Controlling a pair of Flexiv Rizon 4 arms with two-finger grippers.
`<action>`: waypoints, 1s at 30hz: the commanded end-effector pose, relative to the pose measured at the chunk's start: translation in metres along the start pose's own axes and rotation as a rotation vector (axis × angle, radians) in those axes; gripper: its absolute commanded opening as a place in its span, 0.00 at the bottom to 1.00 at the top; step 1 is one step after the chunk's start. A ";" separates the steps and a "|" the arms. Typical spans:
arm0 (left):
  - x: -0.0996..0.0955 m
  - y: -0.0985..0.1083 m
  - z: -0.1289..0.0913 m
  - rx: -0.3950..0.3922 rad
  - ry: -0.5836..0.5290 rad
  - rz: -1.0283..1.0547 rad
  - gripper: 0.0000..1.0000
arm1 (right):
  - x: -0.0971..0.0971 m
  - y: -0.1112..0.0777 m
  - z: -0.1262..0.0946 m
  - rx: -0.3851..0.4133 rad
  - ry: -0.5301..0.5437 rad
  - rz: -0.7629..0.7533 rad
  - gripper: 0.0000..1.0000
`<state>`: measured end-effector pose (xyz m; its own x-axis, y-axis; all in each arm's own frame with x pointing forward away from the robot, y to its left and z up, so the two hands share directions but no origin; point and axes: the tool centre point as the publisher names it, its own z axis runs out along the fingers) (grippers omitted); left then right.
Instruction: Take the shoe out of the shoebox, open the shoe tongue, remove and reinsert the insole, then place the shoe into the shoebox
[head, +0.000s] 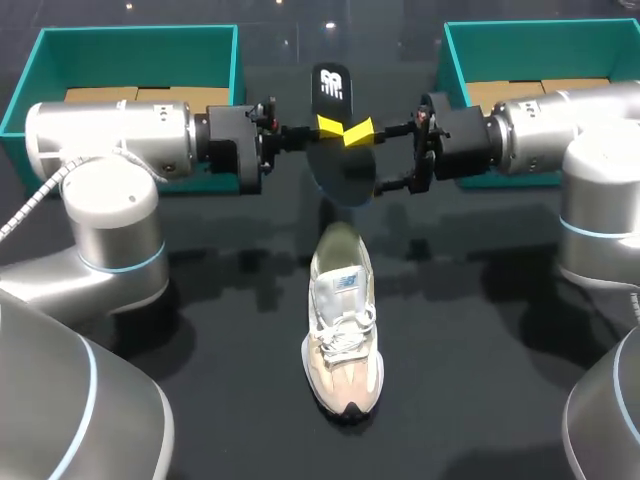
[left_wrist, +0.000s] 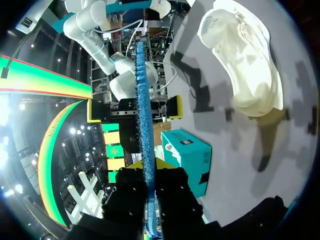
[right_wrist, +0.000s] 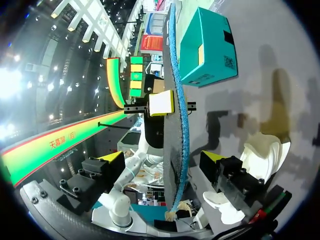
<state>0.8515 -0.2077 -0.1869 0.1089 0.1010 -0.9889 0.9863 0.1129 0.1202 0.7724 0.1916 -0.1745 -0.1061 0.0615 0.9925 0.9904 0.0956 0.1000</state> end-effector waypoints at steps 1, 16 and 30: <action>0.003 0.001 0.009 -0.004 -0.006 0.005 0.00 | -0.001 0.003 0.006 -0.003 -0.001 -0.002 0.99; 0.005 0.002 0.014 0.014 -0.029 0.015 0.00 | -0.008 0.010 0.007 -0.022 0.015 0.003 0.47; 0.005 -0.004 0.013 0.024 -0.040 0.027 0.00 | -0.012 0.015 0.007 -0.045 0.037 0.012 0.27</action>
<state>0.8507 -0.2203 -0.1926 0.1379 0.0657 -0.9883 0.9862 0.0837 0.1432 0.7874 0.1969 -0.1840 -0.0923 0.0257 0.9954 0.9946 0.0507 0.0909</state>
